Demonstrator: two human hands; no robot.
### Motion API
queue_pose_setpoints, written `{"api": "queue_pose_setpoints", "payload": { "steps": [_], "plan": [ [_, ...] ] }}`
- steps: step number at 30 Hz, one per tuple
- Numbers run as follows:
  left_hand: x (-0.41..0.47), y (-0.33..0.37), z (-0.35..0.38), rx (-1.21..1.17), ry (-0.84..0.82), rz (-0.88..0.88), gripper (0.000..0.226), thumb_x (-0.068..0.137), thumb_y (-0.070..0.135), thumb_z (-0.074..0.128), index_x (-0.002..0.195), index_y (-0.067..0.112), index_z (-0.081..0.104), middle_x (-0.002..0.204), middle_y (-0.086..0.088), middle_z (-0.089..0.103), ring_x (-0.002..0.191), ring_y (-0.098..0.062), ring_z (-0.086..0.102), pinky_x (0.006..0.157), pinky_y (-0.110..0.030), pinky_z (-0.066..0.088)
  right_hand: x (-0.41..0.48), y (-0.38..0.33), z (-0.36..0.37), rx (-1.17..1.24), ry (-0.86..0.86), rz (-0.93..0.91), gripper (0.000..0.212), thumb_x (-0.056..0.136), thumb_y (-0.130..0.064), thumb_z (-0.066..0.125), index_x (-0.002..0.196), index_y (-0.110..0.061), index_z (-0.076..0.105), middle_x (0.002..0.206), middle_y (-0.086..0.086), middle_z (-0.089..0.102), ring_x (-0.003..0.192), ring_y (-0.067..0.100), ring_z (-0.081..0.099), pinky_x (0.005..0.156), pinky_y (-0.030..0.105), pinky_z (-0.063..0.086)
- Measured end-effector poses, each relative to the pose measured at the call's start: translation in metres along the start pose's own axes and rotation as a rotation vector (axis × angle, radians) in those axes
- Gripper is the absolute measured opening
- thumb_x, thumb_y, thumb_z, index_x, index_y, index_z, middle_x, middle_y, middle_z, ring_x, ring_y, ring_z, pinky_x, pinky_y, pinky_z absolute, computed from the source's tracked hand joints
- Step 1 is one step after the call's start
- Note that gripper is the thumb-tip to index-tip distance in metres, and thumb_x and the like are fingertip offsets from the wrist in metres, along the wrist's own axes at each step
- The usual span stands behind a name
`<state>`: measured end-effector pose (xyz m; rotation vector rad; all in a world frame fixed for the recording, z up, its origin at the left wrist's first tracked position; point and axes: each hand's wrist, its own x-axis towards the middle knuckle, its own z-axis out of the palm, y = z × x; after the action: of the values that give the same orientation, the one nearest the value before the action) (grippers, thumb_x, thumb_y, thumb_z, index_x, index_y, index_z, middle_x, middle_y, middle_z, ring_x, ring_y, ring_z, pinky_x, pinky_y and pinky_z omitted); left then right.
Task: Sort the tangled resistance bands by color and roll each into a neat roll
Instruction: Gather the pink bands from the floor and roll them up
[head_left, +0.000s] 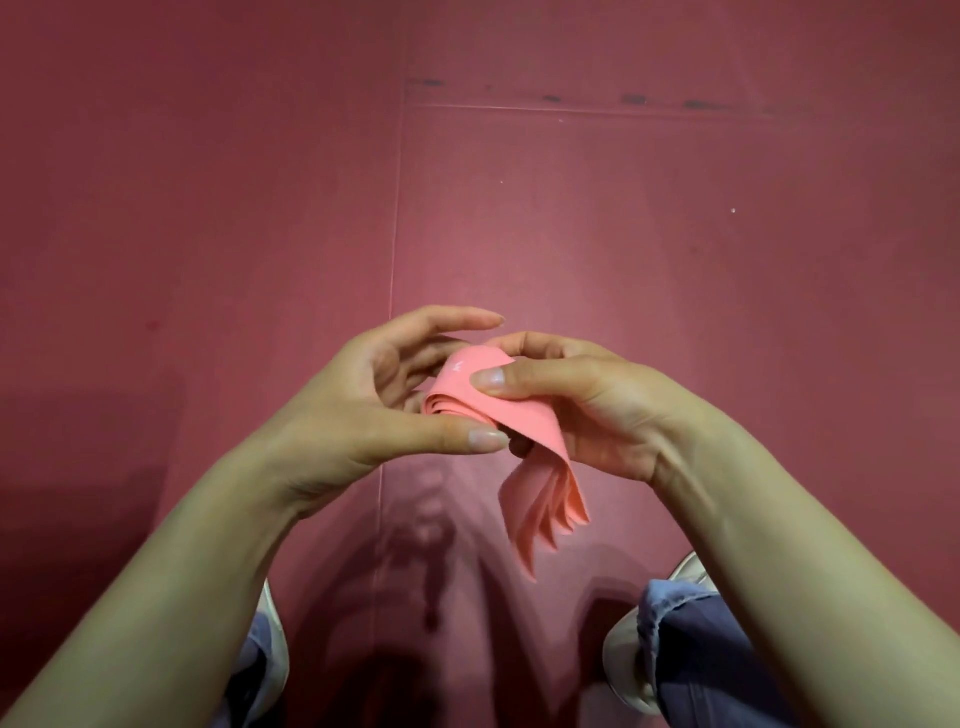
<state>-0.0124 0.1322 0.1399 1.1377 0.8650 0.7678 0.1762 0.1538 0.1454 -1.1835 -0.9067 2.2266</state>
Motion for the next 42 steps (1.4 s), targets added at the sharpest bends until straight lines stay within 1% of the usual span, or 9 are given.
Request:
{"api": "queue_pose_setpoints", "payload": {
  "steps": [7, 13, 19, 24, 28, 30, 34, 37, 42],
  "plan": [
    [0.003, -0.002, 0.003, -0.025, 0.158, 0.044, 0.076, 0.048, 0.017, 0.087, 0.119, 0.027, 0.063, 0.102, -0.013, 0.066, 0.086, -0.017, 0.063, 0.073, -0.023, 0.053, 0.000, 0.000, -0.005, -0.157, 0.033, -0.055, 0.044, 0.060, -0.038, 0.080, 0.094, -0.016, 0.062, 0.070, -0.002, 0.068, 0.058, 0.008, 0.061, 0.052, 0.021, 0.047],
    [0.004, -0.004, 0.007, 0.105, 0.282, 0.026, 0.088, 0.037, 0.025, 0.091, 0.119, 0.030, 0.061, 0.104, -0.017, 0.067, 0.089, -0.017, 0.065, 0.083, -0.024, 0.055, 0.004, -0.002, -0.008, -0.045, 0.144, -0.134, 0.041, 0.052, -0.024, 0.079, 0.090, -0.014, 0.064, 0.068, 0.001, 0.066, 0.053, 0.010, 0.060, 0.049, 0.022, 0.048],
    [0.007, -0.004, 0.011, -0.119, 0.298, 0.068, 0.090, 0.034, 0.022, 0.093, 0.119, 0.024, 0.062, 0.093, -0.002, 0.070, 0.083, -0.011, 0.066, 0.070, -0.021, 0.053, 0.003, 0.000, -0.008, -0.124, 0.051, -0.088, 0.020, 0.064, -0.034, 0.076, 0.076, -0.019, 0.071, 0.059, -0.002, 0.060, 0.053, 0.010, 0.052, 0.051, 0.022, 0.044],
    [0.009, -0.001, 0.019, -0.338, 0.354, 0.100, 0.089, 0.034, 0.025, 0.093, 0.117, 0.015, 0.063, 0.084, -0.002, 0.069, 0.072, -0.008, 0.066, 0.067, -0.016, 0.052, 0.003, 0.002, -0.007, -0.162, 0.032, -0.017, 0.030, 0.064, -0.047, 0.073, 0.053, -0.020, 0.067, 0.053, -0.001, 0.053, 0.056, 0.015, 0.048, 0.058, 0.028, 0.042],
    [0.010, -0.003, 0.032, -0.530, 0.356, 0.084, 0.071, 0.048, 0.011, 0.076, 0.117, 0.011, 0.060, 0.078, -0.002, 0.072, 0.067, -0.008, 0.067, 0.067, -0.017, 0.054, 0.003, 0.002, -0.007, 0.030, -0.108, -0.024, 0.019, 0.073, -0.035, 0.069, 0.078, -0.018, 0.075, 0.077, 0.000, 0.065, 0.073, 0.013, 0.061, 0.069, 0.029, 0.049],
    [0.010, -0.004, 0.034, -0.545, 0.362, 0.076, 0.066, 0.055, 0.007, 0.071, 0.119, 0.011, 0.058, 0.077, -0.003, 0.072, 0.067, -0.009, 0.068, 0.067, -0.017, 0.055, 0.003, 0.001, -0.008, 0.134, -0.161, -0.018, 0.027, 0.072, -0.029, 0.069, 0.094, -0.014, 0.075, 0.090, 0.004, 0.068, 0.087, 0.018, 0.065, 0.076, 0.036, 0.054],
    [0.009, -0.001, 0.026, -0.433, 0.378, 0.068, 0.074, 0.053, -0.013, 0.076, 0.119, 0.013, 0.058, 0.074, -0.001, 0.069, 0.066, -0.008, 0.066, 0.065, -0.016, 0.053, 0.002, -0.004, -0.009, 0.193, -0.132, 0.012, 0.024, 0.073, -0.021, 0.067, 0.093, -0.010, 0.075, 0.092, 0.008, 0.072, 0.087, 0.021, 0.070, 0.073, 0.033, 0.057],
    [0.008, 0.001, 0.021, -0.368, 0.403, 0.085, 0.062, 0.057, -0.003, 0.070, 0.115, 0.016, 0.060, 0.084, -0.007, 0.067, 0.071, -0.011, 0.066, 0.067, -0.017, 0.053, 0.002, -0.005, -0.008, 0.205, -0.080, 0.032, 0.025, 0.069, -0.020, 0.070, 0.091, -0.008, 0.076, 0.094, 0.012, 0.072, 0.090, 0.028, 0.070, 0.083, 0.035, 0.054],
    [0.010, 0.002, 0.025, -0.391, 0.437, 0.084, 0.065, 0.058, -0.003, 0.069, 0.120, 0.014, 0.057, 0.087, -0.010, 0.066, 0.070, -0.012, 0.066, 0.066, -0.019, 0.054, 0.001, -0.003, -0.002, 0.341, -0.099, 0.049, 0.025, 0.071, -0.012, 0.069, 0.093, 0.000, 0.075, 0.098, 0.019, 0.071, 0.091, 0.032, 0.070, 0.072, 0.034, 0.059]
  ]
}}
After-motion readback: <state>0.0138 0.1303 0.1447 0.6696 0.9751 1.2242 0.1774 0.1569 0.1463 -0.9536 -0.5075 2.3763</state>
